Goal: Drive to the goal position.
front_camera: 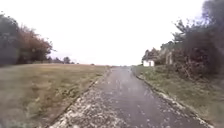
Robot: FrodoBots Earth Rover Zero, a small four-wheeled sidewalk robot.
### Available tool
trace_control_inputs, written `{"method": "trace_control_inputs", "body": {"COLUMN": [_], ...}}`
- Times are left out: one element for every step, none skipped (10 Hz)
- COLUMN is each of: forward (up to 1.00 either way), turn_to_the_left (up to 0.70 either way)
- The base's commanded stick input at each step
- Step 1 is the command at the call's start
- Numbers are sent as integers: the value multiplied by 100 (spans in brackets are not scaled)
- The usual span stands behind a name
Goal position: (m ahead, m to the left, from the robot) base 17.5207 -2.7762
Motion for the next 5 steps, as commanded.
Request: {"method": "trace_control_inputs", "body": {"forward": [99, 99, 99, 99, 99], "turn_to_the_left": [0, 0, 0, 0, 0]}}
